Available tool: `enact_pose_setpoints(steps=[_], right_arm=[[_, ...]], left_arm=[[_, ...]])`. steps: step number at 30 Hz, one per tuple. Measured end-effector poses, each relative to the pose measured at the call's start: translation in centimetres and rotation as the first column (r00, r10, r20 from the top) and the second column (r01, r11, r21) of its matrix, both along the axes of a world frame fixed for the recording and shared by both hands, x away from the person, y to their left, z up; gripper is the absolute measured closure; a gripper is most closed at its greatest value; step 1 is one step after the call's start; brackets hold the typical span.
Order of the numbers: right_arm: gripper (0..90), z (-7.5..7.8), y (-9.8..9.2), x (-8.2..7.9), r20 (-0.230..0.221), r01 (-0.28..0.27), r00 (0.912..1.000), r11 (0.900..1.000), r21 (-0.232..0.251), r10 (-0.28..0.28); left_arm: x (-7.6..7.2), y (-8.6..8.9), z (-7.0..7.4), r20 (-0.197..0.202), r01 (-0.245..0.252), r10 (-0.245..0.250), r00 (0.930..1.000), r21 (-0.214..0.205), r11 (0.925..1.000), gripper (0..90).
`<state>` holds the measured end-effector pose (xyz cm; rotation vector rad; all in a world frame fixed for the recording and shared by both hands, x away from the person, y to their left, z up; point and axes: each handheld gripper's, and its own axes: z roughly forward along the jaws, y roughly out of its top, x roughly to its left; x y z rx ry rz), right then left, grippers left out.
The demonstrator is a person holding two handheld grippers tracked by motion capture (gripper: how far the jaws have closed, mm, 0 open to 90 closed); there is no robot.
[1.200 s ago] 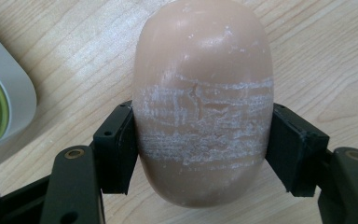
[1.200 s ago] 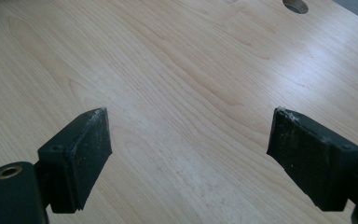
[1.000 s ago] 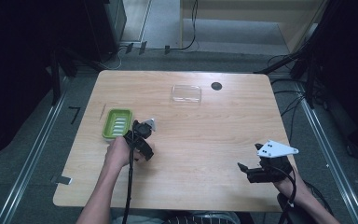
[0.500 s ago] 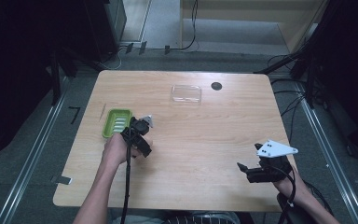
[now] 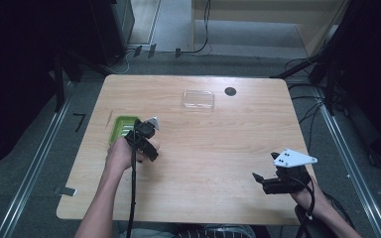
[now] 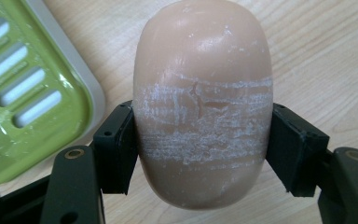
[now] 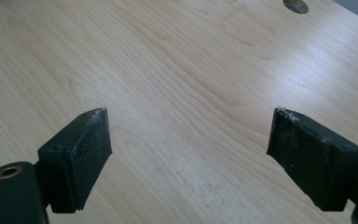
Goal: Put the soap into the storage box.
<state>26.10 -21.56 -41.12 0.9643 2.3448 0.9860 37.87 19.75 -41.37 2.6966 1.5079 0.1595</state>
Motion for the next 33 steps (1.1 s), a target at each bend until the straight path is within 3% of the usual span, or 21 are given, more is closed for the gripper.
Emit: enact_pose_setpoints(steps=[33], right_arm=[[13.3,0.0,0.0,0.1,0.002,0.001,1.0,1.0,-0.003,-0.001]], left_arm=[[2.1,2.1,2.4,0.095,-0.049,0.05,0.9942,-0.018,0.9987,33.8]])
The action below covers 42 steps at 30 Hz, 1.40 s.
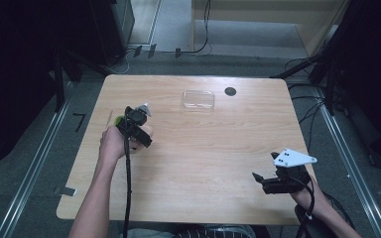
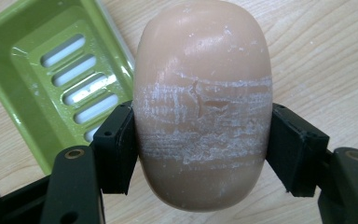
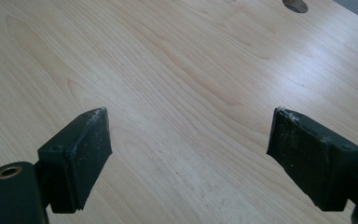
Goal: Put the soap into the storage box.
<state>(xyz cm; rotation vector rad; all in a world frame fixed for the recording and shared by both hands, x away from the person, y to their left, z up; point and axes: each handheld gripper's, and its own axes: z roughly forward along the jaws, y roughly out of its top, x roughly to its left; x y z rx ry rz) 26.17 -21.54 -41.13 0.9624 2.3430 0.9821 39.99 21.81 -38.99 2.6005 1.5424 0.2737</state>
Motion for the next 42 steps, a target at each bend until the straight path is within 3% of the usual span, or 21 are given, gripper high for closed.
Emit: enact_pose_setpoints(steps=[18,27,42], right_arm=[[13.3,0.0,-0.1,0.0,0.001,-0.002,1.0,1.0,-0.001,0.002],[13.3,0.0,-0.1,0.0,-0.004,-0.002,1.0,1.0,-0.001,0.002],[13.3,0.0,-0.4,-0.3,-0.001,0.008,1.0,1.0,0.0,-0.008]], left_arm=[[1.2,1.2,0.0,0.016,-0.03,0.03,0.9994,-0.006,0.9995,33.9],[1.7,1.6,0.6,0.057,-0.052,0.053,0.997,-0.023,0.9984,33.8],[2.5,2.5,0.2,0.097,-0.1,0.103,0.9899,-0.037,0.9943,33.8]])
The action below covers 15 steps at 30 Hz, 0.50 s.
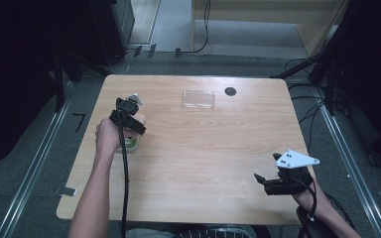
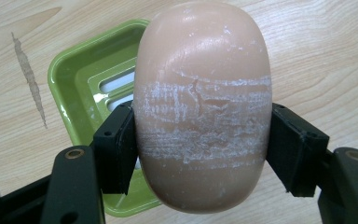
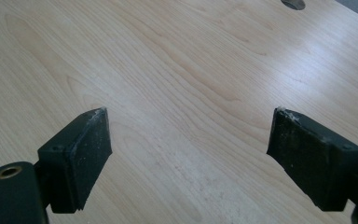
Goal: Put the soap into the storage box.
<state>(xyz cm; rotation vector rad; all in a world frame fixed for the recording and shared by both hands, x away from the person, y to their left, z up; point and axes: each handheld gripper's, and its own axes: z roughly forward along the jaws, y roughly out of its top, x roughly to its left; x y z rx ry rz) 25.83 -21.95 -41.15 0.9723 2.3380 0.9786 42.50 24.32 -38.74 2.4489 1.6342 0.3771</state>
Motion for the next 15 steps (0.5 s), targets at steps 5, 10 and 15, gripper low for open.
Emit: enact_pose_setpoints(steps=[5,10,15], right_arm=[[13.4,0.0,0.2,0.0,-0.001,-0.004,1.0,1.0,-0.002,0.004],[13.4,0.1,0.3,0.0,-0.003,-0.005,1.0,1.0,-0.006,0.005],[13.3,0.1,0.3,0.0,-0.002,-0.005,1.0,1.0,-0.005,0.005]], left_arm=[[0.0,0.5,-0.2,0.018,-0.024,0.024,0.9996,-0.007,0.9997,33.9],[0.1,1.1,-0.5,0.023,-0.043,0.043,0.9988,-0.009,0.999,33.9],[0.2,1.4,-0.7,0.027,-0.061,0.061,0.9978,-0.012,0.9981,33.9]])
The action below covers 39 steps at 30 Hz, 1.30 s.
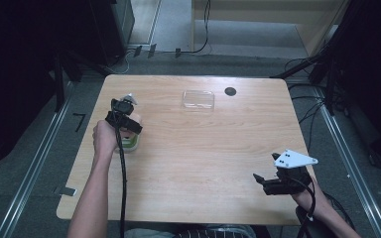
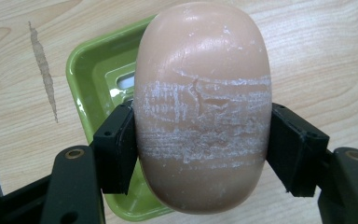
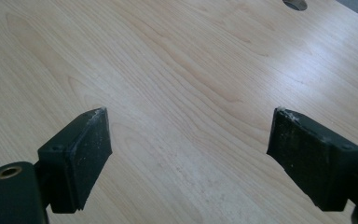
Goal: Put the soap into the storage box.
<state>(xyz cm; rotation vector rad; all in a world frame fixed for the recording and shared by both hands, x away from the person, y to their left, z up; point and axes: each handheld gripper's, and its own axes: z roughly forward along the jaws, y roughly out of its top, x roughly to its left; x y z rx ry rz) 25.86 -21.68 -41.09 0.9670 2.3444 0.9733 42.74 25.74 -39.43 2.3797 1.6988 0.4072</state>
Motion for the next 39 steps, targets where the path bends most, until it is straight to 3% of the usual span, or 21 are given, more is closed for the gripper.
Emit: enact_pose_setpoints(steps=[22,39], right_arm=[[13.3,0.0,-0.1,0.0,0.002,0.005,1.0,1.0,0.006,-0.005],[13.3,0.0,-0.1,-0.1,0.001,0.006,1.0,1.0,0.007,-0.006]], left_arm=[[0.4,1.3,-0.9,0.043,-0.073,0.073,0.9964,-0.018,0.9972,33.9],[0.6,2.1,-1.8,0.039,-0.112,0.113,0.9929,-0.024,0.9934,33.9]])
